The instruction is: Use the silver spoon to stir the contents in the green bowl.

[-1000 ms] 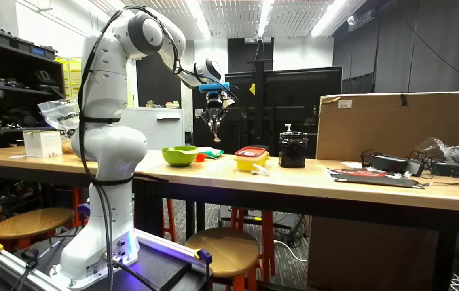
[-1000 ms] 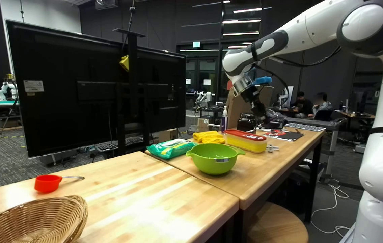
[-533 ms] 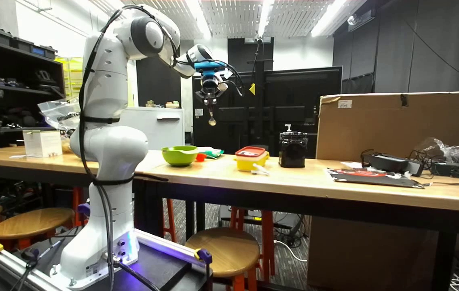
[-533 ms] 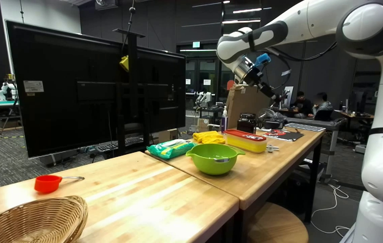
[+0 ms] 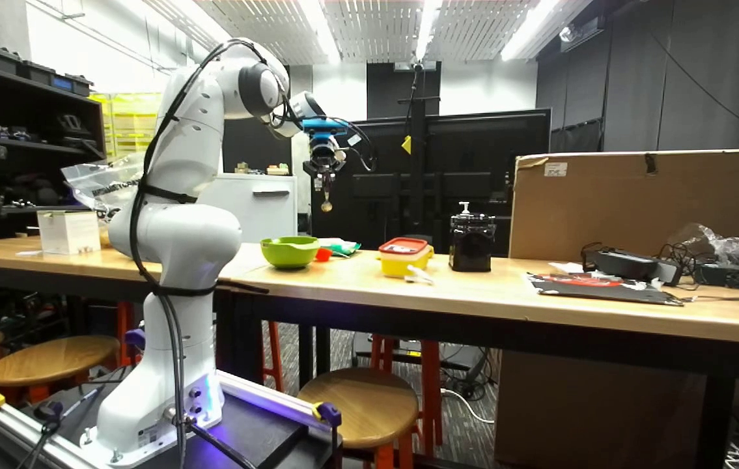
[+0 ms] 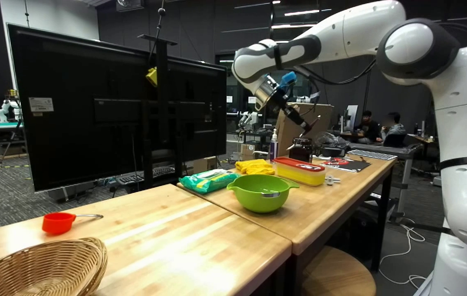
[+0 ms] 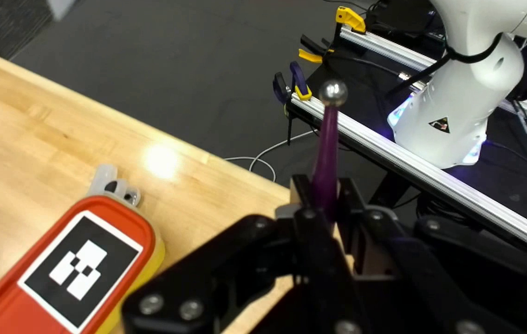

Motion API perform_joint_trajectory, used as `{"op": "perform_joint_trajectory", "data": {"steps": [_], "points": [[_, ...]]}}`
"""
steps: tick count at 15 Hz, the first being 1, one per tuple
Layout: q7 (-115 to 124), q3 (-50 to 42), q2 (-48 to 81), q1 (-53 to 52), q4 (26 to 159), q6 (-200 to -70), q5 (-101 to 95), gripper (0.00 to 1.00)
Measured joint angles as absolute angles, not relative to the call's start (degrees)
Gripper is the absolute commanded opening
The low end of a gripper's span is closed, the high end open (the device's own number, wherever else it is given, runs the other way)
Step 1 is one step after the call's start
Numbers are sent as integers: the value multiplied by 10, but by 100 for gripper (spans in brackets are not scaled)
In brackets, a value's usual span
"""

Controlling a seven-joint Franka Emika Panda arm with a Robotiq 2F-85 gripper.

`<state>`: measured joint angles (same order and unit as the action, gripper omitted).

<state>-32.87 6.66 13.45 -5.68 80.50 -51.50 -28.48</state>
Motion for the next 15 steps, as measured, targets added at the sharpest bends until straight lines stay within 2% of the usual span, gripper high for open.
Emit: {"op": "perform_joint_trajectory", "data": {"steps": [8,15], "points": [[-272,76,305,-86,670,-438,-275,4],[-146,76,376,-101,551,-327,-179,4]]}}
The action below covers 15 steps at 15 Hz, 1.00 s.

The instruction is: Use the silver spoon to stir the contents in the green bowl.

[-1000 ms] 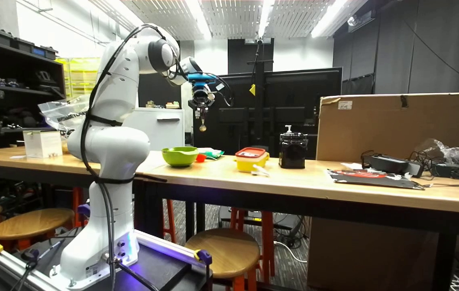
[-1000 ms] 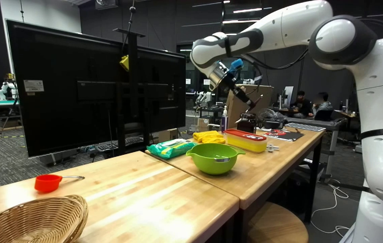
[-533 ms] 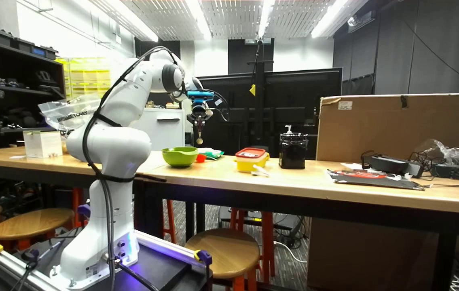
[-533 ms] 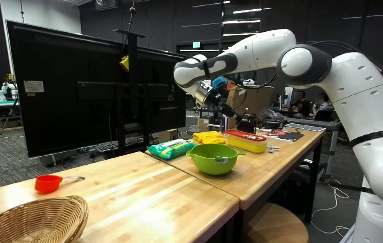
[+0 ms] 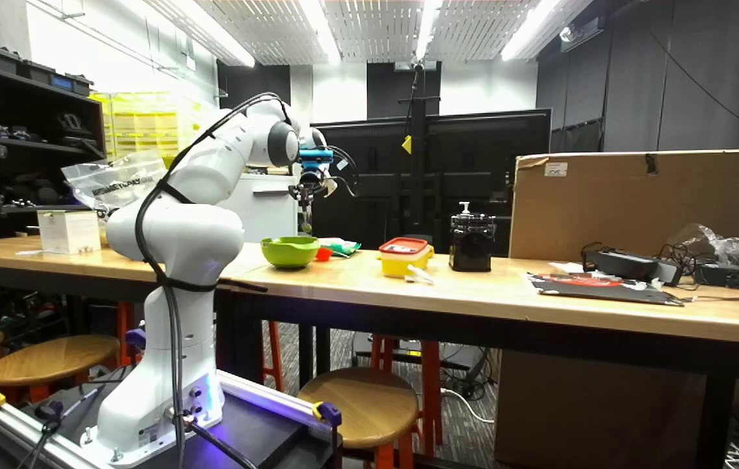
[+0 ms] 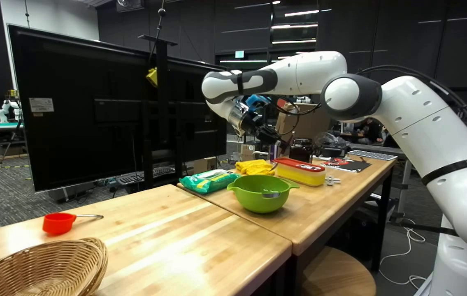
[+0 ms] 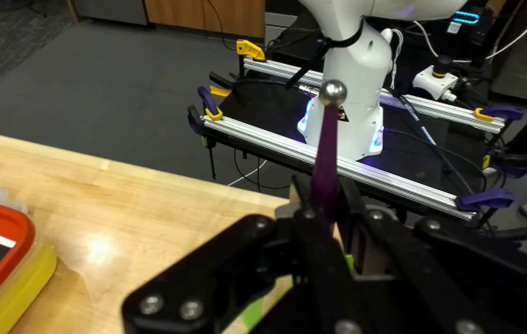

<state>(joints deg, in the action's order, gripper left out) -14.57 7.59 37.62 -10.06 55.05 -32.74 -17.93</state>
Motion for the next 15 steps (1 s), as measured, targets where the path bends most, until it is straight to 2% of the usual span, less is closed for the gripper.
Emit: {"op": "perform_joint_trajectory", "data": {"steps": [7,15], "points": [[-34,76,420,-114,501,-306,-66,4],[-5,76,461,-115,505,-360,-23,4]]}}
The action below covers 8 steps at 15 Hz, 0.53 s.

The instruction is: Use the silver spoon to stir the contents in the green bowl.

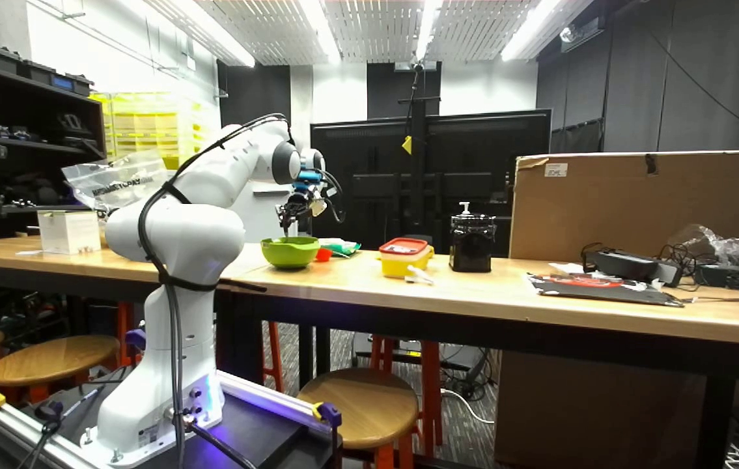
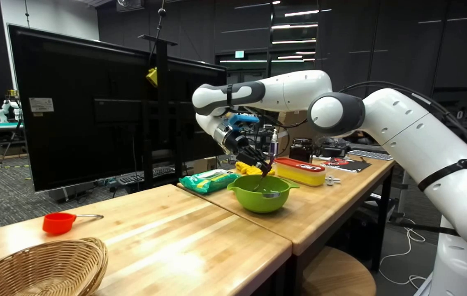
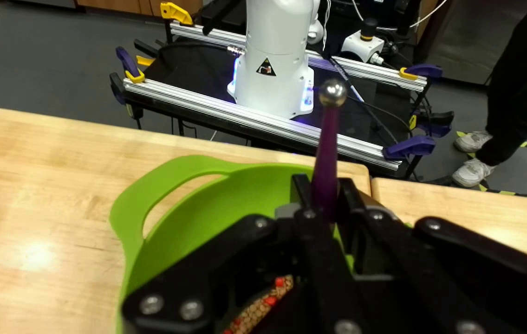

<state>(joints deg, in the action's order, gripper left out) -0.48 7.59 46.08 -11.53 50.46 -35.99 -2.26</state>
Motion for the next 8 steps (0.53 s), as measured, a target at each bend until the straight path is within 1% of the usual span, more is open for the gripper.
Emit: {"op": "perform_joint_trajectory", "data": {"steps": [8], "points": [[-1,77,467,-118,548,-422,-21,4]]}}
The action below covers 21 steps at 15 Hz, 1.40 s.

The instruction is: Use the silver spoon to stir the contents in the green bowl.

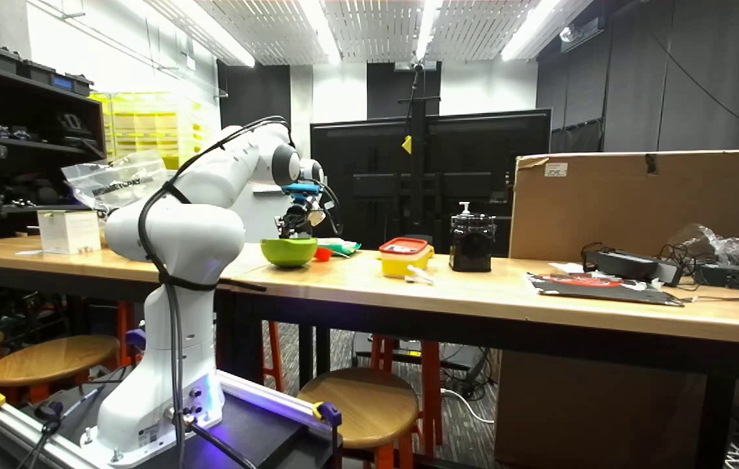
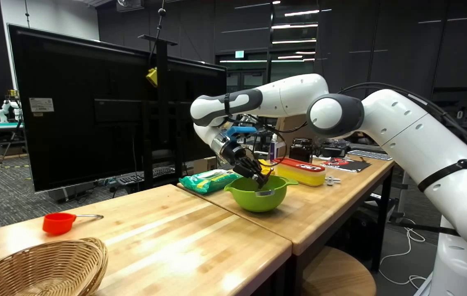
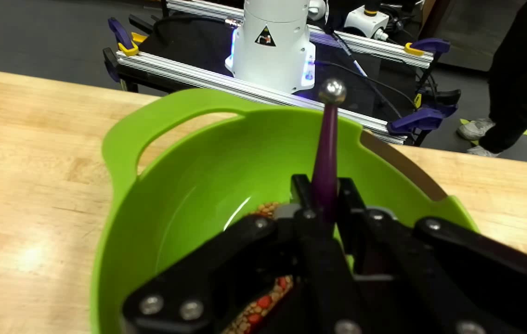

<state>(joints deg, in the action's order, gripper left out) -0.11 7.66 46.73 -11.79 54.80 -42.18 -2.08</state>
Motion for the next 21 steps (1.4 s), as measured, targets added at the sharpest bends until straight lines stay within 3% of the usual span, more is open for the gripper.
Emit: {"op": "perform_joint_trajectory", "data": {"steps": [15,21], "points": [[44,76,382,-119,708,-514,22,4],[51,75,321,-119,756,-491,24,4]]}}
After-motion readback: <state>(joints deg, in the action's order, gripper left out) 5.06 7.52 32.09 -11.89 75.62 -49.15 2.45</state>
